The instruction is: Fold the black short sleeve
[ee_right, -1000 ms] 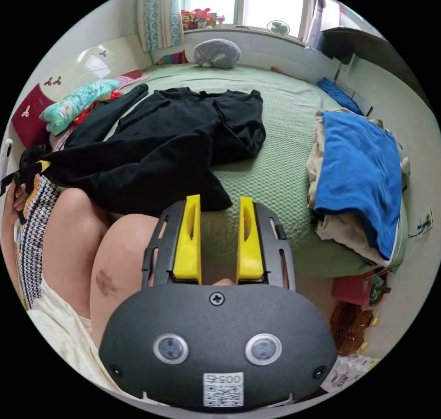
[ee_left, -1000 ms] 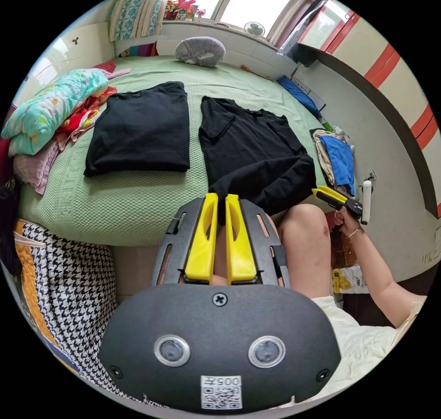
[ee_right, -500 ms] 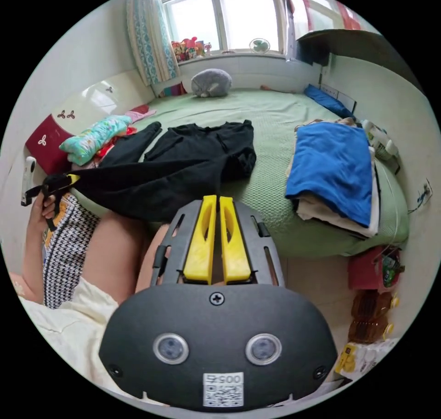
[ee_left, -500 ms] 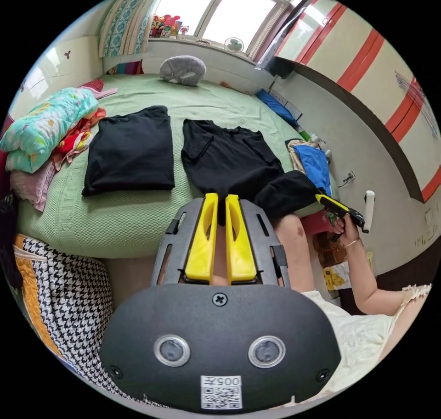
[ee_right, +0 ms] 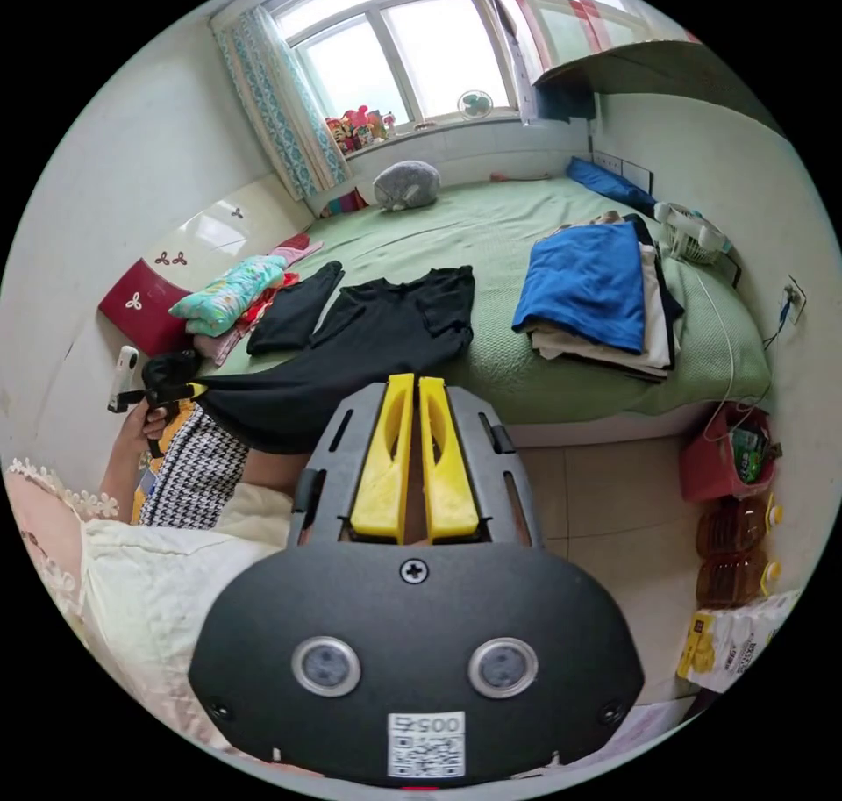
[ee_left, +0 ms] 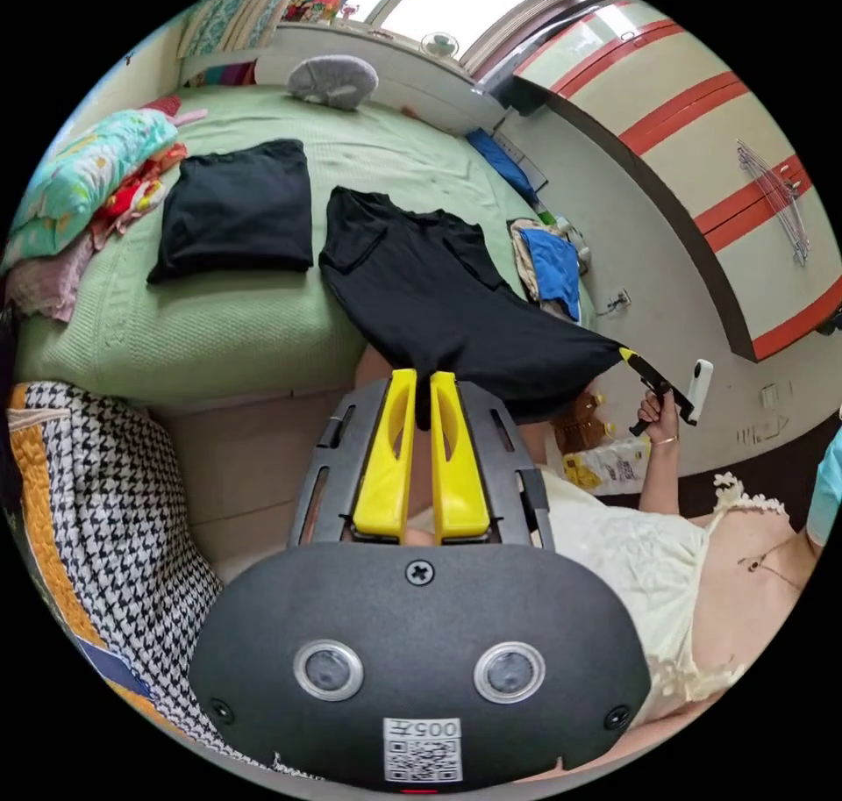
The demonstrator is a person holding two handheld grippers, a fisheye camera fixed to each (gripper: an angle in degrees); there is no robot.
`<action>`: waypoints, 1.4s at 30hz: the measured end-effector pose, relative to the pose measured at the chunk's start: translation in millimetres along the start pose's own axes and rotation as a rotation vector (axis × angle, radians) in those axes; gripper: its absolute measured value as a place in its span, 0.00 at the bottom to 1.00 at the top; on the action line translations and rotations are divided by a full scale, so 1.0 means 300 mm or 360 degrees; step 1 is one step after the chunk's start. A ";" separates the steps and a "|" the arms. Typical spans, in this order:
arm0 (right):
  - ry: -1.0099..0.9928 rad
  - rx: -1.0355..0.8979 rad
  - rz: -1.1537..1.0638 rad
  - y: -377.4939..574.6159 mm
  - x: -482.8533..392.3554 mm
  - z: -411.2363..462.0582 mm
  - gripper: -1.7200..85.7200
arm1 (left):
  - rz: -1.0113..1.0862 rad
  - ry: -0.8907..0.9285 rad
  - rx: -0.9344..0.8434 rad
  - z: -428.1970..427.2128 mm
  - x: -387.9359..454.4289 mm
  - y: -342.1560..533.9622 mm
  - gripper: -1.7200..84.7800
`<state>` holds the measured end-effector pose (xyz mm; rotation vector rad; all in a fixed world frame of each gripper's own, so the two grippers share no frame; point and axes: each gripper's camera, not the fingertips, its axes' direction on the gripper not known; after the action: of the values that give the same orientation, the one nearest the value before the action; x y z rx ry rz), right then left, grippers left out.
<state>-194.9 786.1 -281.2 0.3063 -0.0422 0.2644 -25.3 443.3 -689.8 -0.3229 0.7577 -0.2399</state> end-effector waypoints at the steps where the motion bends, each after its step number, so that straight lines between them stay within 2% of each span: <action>1: -0.0024 -0.0012 0.0001 0.001 0.000 -0.008 0.00 | 0.0025 -0.0014 -0.0027 -0.009 0.006 -0.001 0.07; 6: 0.0019 -0.0202 -0.0067 -0.041 -0.009 0.033 0.00 | 0.0106 -0.0093 -0.0089 -0.038 0.033 -0.042 0.07; 13: 0.0073 -0.0310 -0.0155 -0.112 -0.025 0.061 0.00 | 0.0102 -0.0134 -0.0105 0.061 -0.002 -0.103 0.07; 23: 0.0040 -0.0299 -0.0030 -0.235 0.028 0.141 0.00 | -0.0021 -0.0065 -0.0077 0.106 -0.145 -0.266 0.07; 31: 0.0173 -0.0106 -0.0131 -0.556 0.012 0.289 0.00 | 0.0113 -0.0196 -0.0046 0.176 -0.239 -0.627 0.07; 35: 0.0266 -0.0083 -0.0146 -0.767 0.028 0.453 0.00 | 0.0203 -0.0450 -0.0021 0.270 -0.274 -0.850 0.07; 39: 0.0459 -0.0103 -0.0036 -1.018 0.077 0.721 0.01 | 0.0051 -0.0522 0.0040 0.425 -0.386 -1.120 0.07; 42: 0.0541 -0.0122 0.0102 -1.125 0.126 0.877 0.03 | -0.0195 -0.0364 0.0127 0.502 -0.511 -1.243 0.09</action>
<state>-69.8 405.3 -126.1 0.1808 0.2729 0.3746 -63.1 178.8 -352.4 -0.3155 0.5020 -0.3418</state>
